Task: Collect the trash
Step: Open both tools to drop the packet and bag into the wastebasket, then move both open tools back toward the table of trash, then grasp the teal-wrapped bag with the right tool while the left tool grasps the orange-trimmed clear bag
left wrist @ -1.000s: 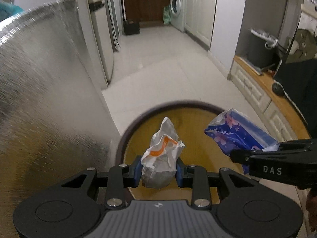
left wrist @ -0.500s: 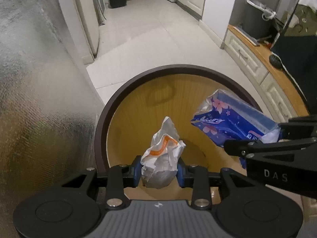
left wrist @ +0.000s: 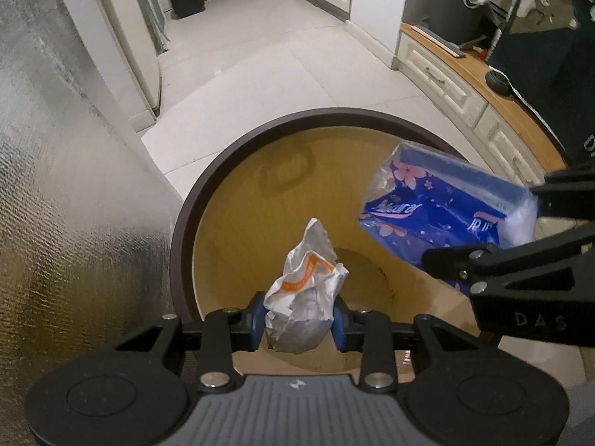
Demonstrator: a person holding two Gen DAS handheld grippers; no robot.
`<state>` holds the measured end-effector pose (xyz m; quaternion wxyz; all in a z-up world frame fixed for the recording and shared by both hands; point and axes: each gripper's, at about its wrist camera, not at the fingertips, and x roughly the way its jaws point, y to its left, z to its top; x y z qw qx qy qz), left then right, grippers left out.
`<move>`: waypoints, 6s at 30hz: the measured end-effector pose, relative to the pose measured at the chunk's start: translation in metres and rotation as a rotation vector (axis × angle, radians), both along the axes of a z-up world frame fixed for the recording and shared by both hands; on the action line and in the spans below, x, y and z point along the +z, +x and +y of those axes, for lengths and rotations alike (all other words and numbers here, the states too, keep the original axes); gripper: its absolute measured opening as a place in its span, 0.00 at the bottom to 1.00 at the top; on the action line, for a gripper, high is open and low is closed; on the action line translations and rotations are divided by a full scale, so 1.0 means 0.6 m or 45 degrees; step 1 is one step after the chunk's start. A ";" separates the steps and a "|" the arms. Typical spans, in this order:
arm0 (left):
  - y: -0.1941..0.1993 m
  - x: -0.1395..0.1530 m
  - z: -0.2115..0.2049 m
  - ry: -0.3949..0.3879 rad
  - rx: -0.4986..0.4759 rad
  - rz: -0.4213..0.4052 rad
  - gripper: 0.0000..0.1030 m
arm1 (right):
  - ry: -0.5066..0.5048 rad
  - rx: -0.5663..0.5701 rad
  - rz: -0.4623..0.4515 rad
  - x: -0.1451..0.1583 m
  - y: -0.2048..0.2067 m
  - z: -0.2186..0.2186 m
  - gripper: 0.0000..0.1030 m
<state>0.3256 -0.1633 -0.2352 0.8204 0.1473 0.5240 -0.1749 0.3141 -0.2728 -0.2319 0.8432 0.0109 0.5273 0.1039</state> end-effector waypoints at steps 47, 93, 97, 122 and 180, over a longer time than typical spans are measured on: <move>-0.114 0.093 0.061 0.036 0.168 -0.205 1.00 | -0.059 -0.080 -0.117 0.058 -0.106 -0.047 1.00; -0.364 0.472 0.209 -0.214 0.401 -0.795 1.00 | -0.065 -0.095 -0.714 0.426 -0.345 0.023 1.00; -0.374 0.485 0.240 -0.214 0.449 -0.830 1.00 | -0.054 -0.039 -0.778 0.446 -0.343 0.052 1.00; -0.349 0.477 0.497 -0.169 0.941 -0.907 1.00 | 0.211 0.175 -1.025 0.478 -0.193 0.264 1.00; -0.040 0.378 0.665 -0.938 1.245 -0.668 0.25 | 0.272 0.595 -0.890 0.374 -0.004 0.436 0.57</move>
